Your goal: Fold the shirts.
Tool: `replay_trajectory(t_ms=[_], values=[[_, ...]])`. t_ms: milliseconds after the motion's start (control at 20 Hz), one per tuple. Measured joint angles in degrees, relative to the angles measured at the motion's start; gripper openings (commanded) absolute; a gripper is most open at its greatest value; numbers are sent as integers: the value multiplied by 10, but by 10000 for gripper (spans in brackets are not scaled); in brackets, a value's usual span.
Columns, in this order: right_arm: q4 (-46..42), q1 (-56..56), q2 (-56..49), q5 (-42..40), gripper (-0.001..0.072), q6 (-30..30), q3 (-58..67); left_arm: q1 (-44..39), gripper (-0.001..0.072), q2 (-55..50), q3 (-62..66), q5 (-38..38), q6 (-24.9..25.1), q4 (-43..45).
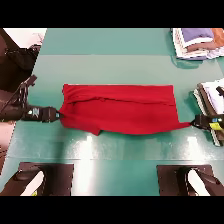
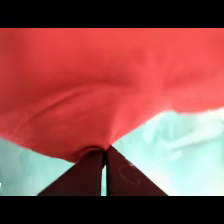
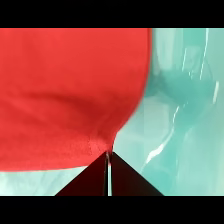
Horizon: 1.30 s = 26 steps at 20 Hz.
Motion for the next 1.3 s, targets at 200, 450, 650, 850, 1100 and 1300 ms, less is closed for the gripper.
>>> replay_trajectory(t_ms=[200,450,650,850,1100,1300], values=[[7,47,-106,-50,11,1,86,-14,24,-111,73,71,4,24],[10,70,-252,-80,12,2,211,-18,25,-256,179,138,7,42],[11,75,-355,-87,13,2,300,-19,25,-340,228,195,9,43],[34,76,-441,-90,56,3,371,-19,263,-383,246,253,11,39],[132,71,-517,-108,487,3,445,-20,590,-397,267,273,9,33],[169,45,-531,-64,486,-8,463,-19,24,-395,299,203,7,30]])
